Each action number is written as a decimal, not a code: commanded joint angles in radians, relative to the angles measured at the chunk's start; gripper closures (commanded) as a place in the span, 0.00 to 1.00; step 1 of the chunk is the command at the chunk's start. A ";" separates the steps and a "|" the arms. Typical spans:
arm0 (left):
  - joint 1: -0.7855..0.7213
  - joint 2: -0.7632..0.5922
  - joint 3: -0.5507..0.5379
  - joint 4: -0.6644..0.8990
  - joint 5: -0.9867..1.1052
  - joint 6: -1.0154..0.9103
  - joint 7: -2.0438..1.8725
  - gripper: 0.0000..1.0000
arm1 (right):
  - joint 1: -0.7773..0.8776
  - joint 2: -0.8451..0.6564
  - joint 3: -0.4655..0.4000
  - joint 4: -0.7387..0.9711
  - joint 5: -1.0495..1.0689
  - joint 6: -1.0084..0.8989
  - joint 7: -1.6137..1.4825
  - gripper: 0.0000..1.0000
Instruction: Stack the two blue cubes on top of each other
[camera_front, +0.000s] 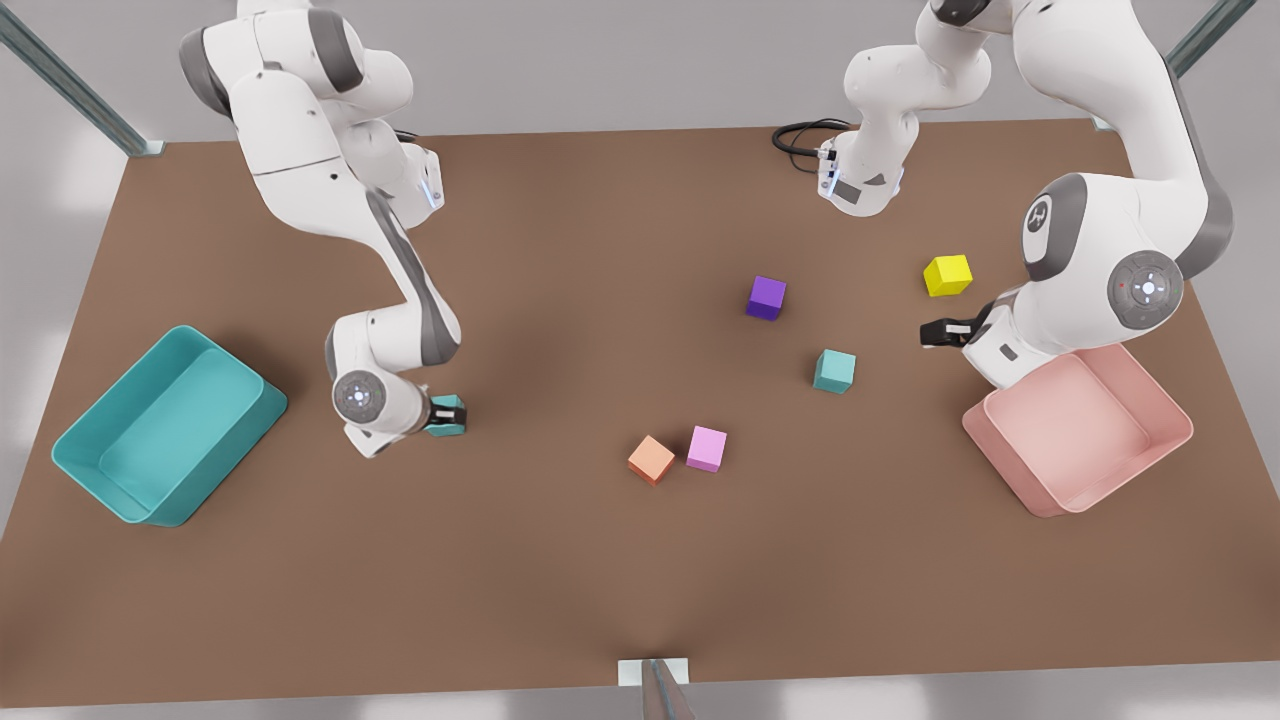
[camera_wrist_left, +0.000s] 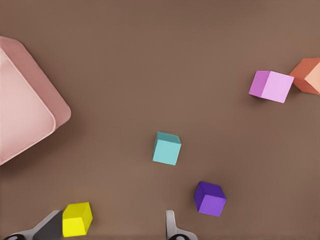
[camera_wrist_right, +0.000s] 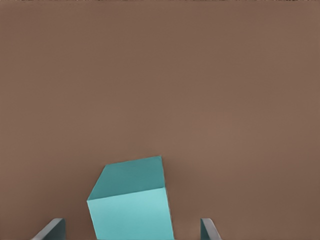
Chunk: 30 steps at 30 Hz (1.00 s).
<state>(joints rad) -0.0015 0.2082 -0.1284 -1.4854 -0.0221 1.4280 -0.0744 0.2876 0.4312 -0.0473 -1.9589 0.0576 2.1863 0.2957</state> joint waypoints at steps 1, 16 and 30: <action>0.000 -0.001 0.000 0.001 0.001 -0.003 0.002 0.00 | -0.001 0.001 -0.002 0.000 0.002 0.056 -0.049 0.00; 0.000 -0.001 0.001 0.000 0.001 -0.017 0.002 0.00 | 0.005 0.052 0.000 -0.032 0.001 0.012 -0.253 0.00; 0.001 0.000 0.001 -0.001 0.001 -0.017 0.002 0.00 | 0.027 0.086 0.000 -0.029 0.002 -0.069 -0.274 0.33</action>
<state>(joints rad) 0.0000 0.2095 -0.1269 -1.4874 -0.0220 1.4119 -0.0726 0.3147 0.5162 -0.0476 -1.9885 0.0611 2.1503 0.0994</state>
